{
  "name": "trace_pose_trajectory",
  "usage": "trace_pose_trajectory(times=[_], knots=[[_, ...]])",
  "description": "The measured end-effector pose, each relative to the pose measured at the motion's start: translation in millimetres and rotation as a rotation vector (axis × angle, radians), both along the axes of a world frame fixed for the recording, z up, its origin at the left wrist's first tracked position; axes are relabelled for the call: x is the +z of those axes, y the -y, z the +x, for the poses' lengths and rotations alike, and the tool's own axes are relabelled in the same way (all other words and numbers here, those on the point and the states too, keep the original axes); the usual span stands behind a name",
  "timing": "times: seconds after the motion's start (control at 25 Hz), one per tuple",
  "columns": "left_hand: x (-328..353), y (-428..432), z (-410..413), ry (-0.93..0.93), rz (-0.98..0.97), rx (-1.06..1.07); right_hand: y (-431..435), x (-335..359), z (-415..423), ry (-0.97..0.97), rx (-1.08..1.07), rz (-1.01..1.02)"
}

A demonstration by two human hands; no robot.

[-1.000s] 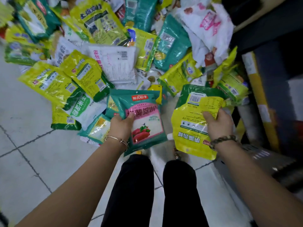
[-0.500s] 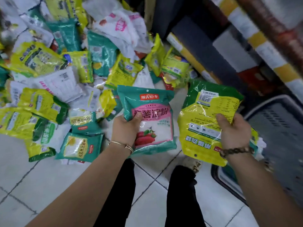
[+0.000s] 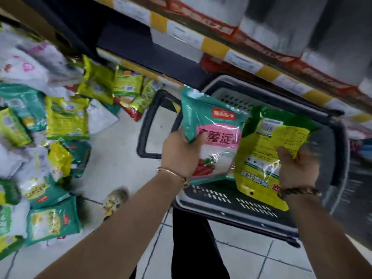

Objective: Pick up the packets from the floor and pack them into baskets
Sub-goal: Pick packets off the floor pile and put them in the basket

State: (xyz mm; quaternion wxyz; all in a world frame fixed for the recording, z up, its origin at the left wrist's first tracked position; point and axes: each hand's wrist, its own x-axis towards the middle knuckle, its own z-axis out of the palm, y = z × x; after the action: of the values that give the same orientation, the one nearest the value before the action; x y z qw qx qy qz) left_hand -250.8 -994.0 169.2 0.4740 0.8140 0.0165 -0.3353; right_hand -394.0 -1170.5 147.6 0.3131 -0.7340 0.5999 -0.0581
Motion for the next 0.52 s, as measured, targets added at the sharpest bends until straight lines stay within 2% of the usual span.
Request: trace_pose_trajectory(times=[0.08, 0.2, 0.36, 0.52], knots=[[-28, 39, -15, 0.046, 0.086, -0.145, 25, -30, -16, -0.071, -0.021, 0.028], [-86, 77, -26, 0.05, 0.321, -0.264, 48, -81, -27, -0.138, -0.011, 0.102], [-171, 100, -23, -0.057, 0.388, -0.114, 63, -146, -26, -0.193, 0.059, 0.239], [-222, 111, -15, -0.143, 0.301, 0.019, 68, -208, -22, -0.134, 0.046, 0.28]])
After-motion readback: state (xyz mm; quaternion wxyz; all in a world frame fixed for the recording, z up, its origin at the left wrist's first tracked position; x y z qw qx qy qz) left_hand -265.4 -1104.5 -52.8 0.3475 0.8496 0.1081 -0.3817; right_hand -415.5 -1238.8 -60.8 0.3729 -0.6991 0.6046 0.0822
